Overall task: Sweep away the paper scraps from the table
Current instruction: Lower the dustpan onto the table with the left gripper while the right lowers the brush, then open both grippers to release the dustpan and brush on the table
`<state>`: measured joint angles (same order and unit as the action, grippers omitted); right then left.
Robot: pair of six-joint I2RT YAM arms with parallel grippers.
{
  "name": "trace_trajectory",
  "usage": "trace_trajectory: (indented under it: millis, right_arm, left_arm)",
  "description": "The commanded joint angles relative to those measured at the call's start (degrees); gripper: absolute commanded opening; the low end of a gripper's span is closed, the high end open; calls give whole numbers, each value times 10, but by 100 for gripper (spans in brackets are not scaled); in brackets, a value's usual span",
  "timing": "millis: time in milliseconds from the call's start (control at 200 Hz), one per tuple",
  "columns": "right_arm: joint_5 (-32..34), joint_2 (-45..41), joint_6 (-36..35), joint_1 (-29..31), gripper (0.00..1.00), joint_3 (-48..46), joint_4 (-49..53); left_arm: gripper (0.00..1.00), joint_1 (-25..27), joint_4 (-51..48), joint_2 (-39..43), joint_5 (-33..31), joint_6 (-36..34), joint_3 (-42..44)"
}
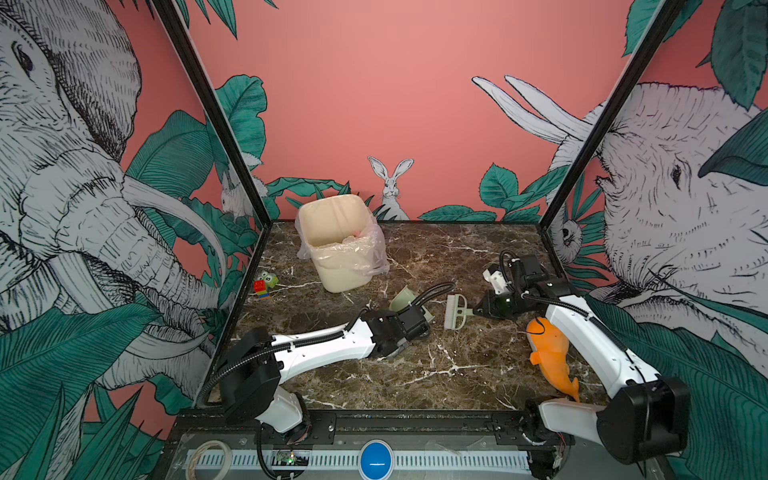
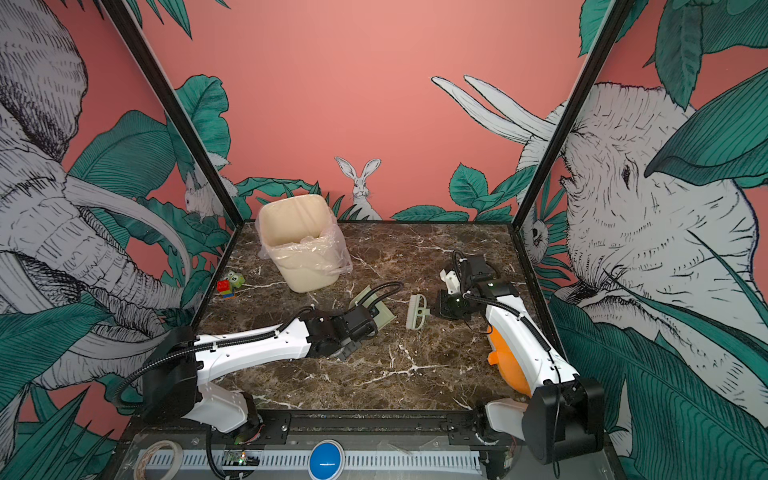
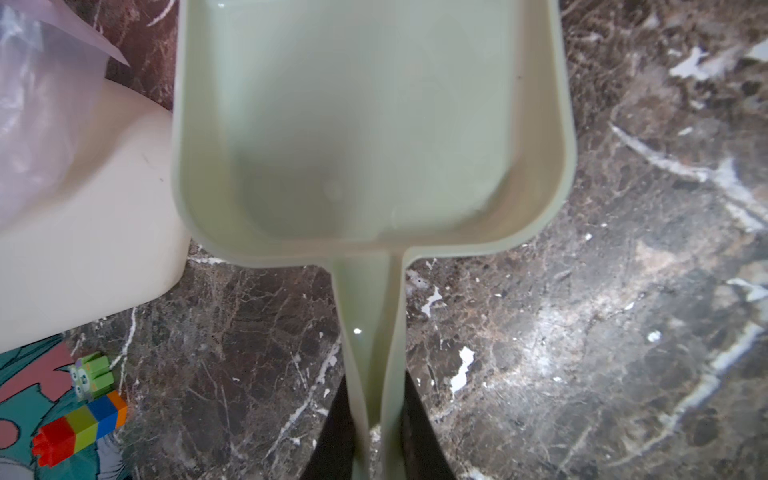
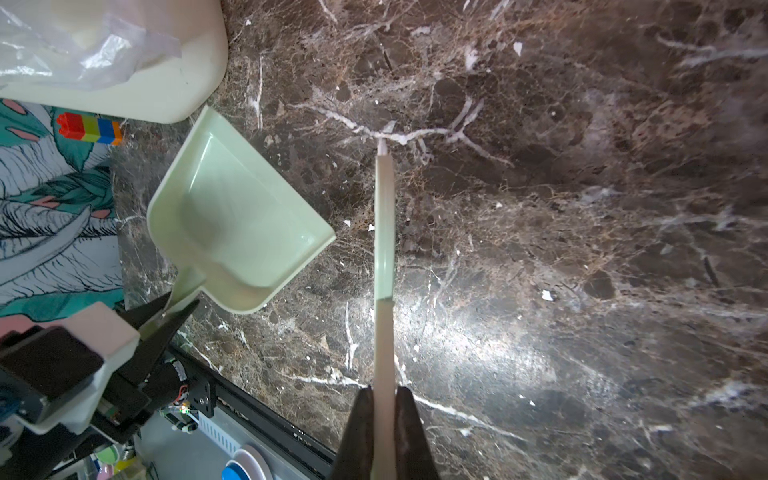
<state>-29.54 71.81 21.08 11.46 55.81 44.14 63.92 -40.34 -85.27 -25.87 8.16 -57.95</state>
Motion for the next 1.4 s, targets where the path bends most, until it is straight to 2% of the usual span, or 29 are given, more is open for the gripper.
trace_trajectory:
  millis: [0, 105, 255, 465, 615, 685, 875, 1045, 1240, 1396]
  right_arm:
    - [-23, -13, 43, -11, 0, -34, -62]
    - [-41, -8, 63, -23, 0, -65, -85]
    - [-35, -1, 62, -39, 0, -86, -69]
    - [-16, -1, 59, -56, 26, -101, -33]
    - [7, 0, 53, -68, 35, -105, 6]
    - [29, -9, 49, -69, 39, -103, 25]
    - [101, -59, 45, -69, 61, -86, 75]
    - [110, -92, 48, -69, 67, -83, 84]
    - [101, -107, 48, -69, 68, -85, 83]
    - [93, -114, 51, -68, 68, -87, 80]
  left_arm:
    - [9, 2, 30, 40, 12, 32, 27]
    - [9, 2, 53, 51, 21, 38, 55]
    - [9, 2, 76, 52, 32, 37, 75]
    - [9, 2, 110, 53, 51, 46, 116]
    - [9, 2, 128, 61, 60, 54, 144]
    - [9, 2, 137, 67, 65, 55, 156]
    - [9, 3, 178, 84, 86, 50, 194]
    - [9, 2, 206, 73, 103, 40, 206]
    - [10, 2, 220, 58, 122, 39, 204]
    - [16, 2, 223, 62, 128, 46, 209]
